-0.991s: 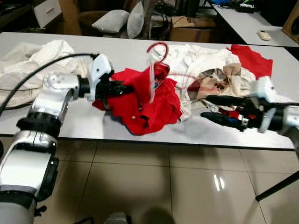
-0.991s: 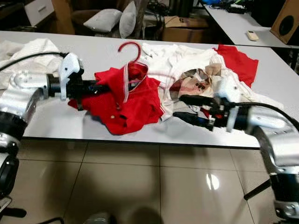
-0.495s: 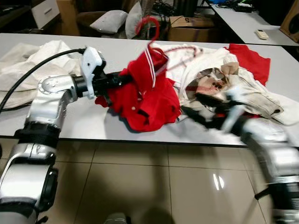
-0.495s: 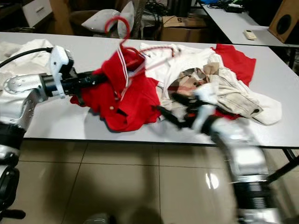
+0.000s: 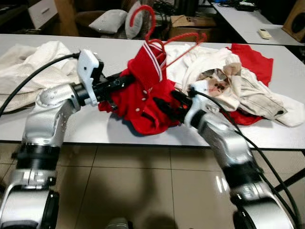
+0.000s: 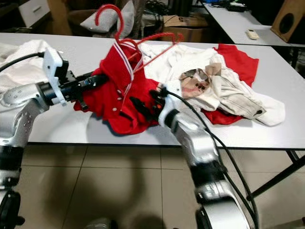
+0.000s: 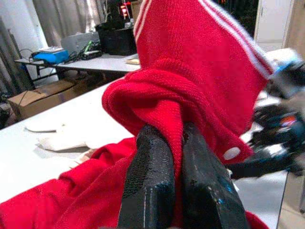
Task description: Hang hanger
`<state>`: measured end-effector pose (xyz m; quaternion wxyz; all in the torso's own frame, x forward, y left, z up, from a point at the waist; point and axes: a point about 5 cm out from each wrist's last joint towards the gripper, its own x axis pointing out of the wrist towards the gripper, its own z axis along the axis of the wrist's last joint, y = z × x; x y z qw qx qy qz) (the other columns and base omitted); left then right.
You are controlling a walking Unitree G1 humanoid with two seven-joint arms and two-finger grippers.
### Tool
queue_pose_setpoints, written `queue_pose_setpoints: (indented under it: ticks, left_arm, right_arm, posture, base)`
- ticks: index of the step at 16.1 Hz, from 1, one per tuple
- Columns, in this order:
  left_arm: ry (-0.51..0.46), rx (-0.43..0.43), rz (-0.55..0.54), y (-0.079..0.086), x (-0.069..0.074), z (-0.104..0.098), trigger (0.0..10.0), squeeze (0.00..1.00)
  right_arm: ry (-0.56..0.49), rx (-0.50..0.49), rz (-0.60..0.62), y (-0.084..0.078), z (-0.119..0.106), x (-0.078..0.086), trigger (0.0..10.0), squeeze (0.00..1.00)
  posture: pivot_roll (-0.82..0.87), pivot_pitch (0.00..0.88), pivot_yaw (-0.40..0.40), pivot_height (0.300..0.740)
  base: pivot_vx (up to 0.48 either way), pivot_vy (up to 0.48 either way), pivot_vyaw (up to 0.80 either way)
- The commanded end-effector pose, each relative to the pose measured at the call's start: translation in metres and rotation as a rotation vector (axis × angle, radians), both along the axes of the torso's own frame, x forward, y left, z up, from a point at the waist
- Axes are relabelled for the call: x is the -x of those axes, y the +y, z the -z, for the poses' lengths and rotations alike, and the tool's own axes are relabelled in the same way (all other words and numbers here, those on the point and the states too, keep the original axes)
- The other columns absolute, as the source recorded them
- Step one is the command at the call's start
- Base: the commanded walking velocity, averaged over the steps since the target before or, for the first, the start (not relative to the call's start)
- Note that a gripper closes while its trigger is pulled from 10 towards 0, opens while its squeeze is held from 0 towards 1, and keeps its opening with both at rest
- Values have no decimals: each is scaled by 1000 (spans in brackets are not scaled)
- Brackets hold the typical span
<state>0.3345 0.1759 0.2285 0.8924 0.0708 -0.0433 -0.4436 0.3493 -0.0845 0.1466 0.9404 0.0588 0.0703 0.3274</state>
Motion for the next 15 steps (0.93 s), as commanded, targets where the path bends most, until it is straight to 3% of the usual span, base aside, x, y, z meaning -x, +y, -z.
queue_pose_setpoints:
  ticks: [1,5,6,7,8,9,10,11,15]
  left_arm:
    - [-28,20,-3,-1,5,-10,0,0]
    - [-32,34,-8,0,14,-17,0,0]
    - [-29,39,-3,-2,16,-19,0,0]
    - [-26,40,-2,-3,17,-19,0,0]
    - [-21,44,-2,-5,19,-21,0,0]
    - [-19,46,-3,-5,20,-21,0,0]
    - [-18,48,-5,-5,21,-22,0,0]
    - [-16,49,-9,-5,21,-22,0,0]
    - [-9,48,-19,-5,22,-20,0,0]
  right_arm:
    - [10,24,20,5,1,-6,10000,0]
    - [40,120,8,21,9,-14,10000,0]
    - [39,131,3,27,11,-14,5647,0]
    - [40,129,4,28,12,-15,5647,0]
    - [40,119,21,30,13,-17,3451,0]
    - [37,102,40,30,12,-19,2392,0]
    - [34,72,60,30,11,-21,39,0]
    - [35,8,87,27,8,-23,0,0]
    - [23,-8,98,22,9,-24,0,0]
  posture:
    - [141,0,-24,740]
    - [161,0,-34,740]
    - [166,0,-34,740]
    - [166,0,-34,740]
    - [168,0,-35,740]
    - [168,0,-35,740]
    - [169,0,-35,740]
    - [169,0,-35,740]
    - [162,0,-36,740]
  base:
    - [0,0,0]
    - [0,0,0]
    - [0,0,0]
    - [0,0,0]
    - [0,0,0]
    - [0,0,0]
    - [0,0,0]
    - [0,0,0]
    - [0,0,0]
